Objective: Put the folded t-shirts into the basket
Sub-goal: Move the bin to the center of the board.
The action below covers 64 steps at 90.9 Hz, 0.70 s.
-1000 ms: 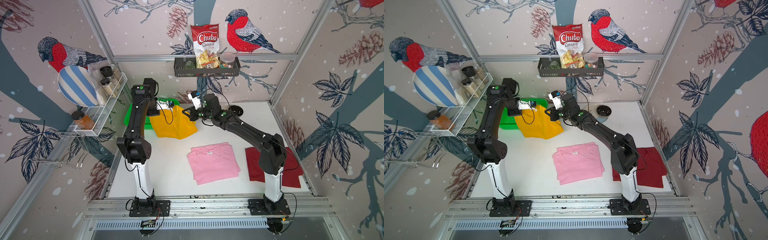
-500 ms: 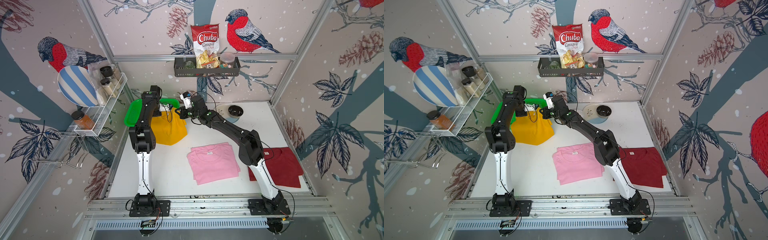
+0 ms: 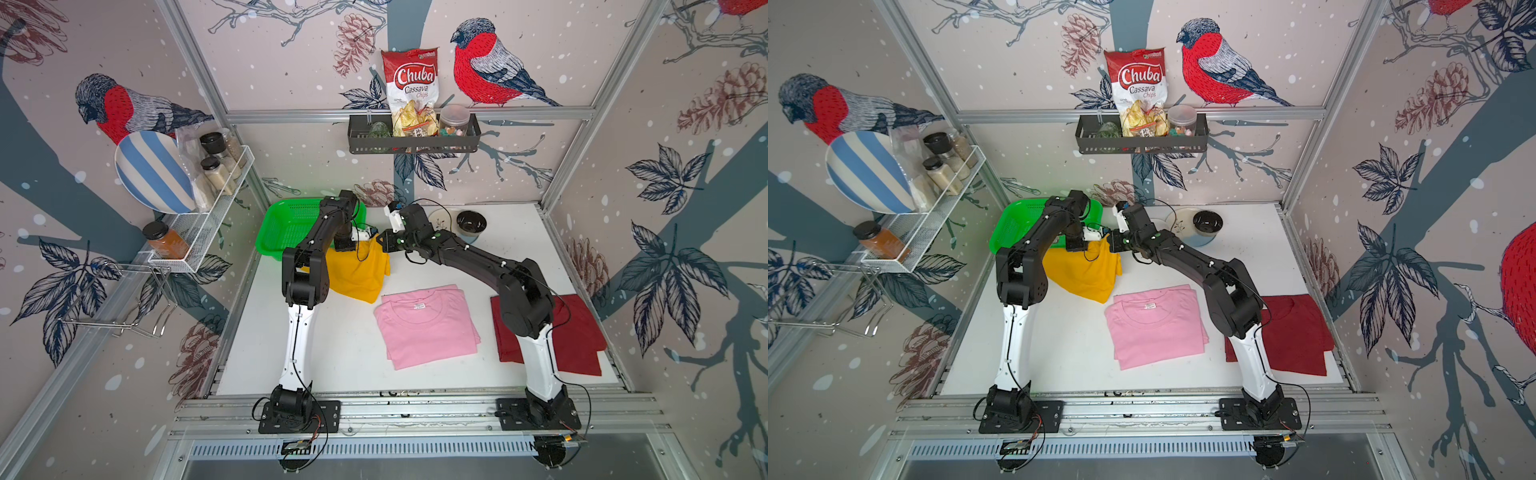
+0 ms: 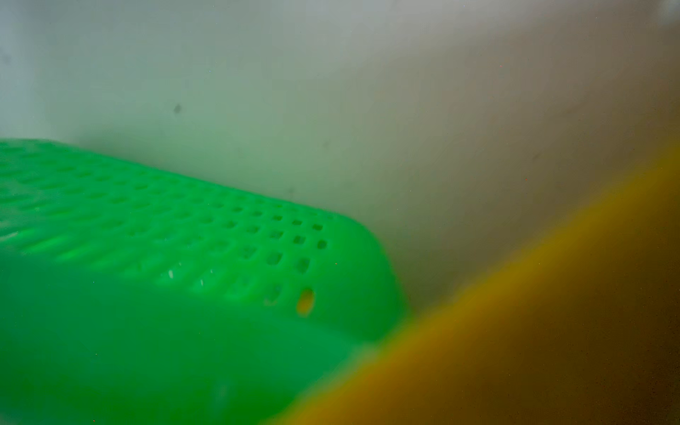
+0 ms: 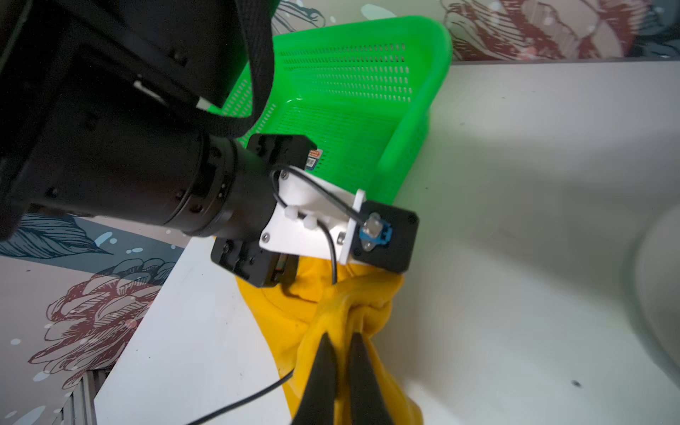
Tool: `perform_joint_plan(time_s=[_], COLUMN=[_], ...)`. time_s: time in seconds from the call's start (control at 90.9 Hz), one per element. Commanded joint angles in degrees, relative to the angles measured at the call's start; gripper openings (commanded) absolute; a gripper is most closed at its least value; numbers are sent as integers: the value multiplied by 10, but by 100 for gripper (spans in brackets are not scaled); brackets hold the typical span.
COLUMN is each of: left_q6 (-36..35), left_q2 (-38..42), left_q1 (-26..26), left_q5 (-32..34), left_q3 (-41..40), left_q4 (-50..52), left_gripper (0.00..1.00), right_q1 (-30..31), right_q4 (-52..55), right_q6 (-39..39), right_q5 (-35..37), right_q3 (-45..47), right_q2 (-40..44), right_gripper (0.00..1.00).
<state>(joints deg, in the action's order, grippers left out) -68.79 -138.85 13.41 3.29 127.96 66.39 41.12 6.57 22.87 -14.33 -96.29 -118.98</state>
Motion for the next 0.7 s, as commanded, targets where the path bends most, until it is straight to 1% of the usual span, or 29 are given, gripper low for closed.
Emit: perform_joint_plan(time_s=[0.0,0.055,0.088,0.209,0.319,0.429,0.484,0.572,0.693], left_q6=[28,43,59,126,158,191,196,199,207], left_q2=[10,16,19,19,21,21,21,34,74], left_q1=[42,54,60,80,111,120,120,114,83], left_q5=[16,14,1,-121,-169,-232,-239,-220,-239], left_q3=[-23,-21,-14,34,30,34,47,64,86], left_q4=[16,27,36,109,138,151,159,164,168], left_gripper=[0,0,0,0,0,0,0,0,0], right_q1=[-17,-26,-32,-50,-65,-73,-70,-54,-15], right_q4=[-25,-27,-26,-16,-10,2,12,31,54], right_q6=[3,0,-2,-14,-26,-40,-50,-66,-88], right_q5=[22,22,23,33,40,42,31,16,5], right_q3=[71,107,125,181,226,247,244,220,171], right_q2=[53,81,97,151,203,247,262,272,273], right_gripper=[0,0,0,0,0,0,0,0,0])
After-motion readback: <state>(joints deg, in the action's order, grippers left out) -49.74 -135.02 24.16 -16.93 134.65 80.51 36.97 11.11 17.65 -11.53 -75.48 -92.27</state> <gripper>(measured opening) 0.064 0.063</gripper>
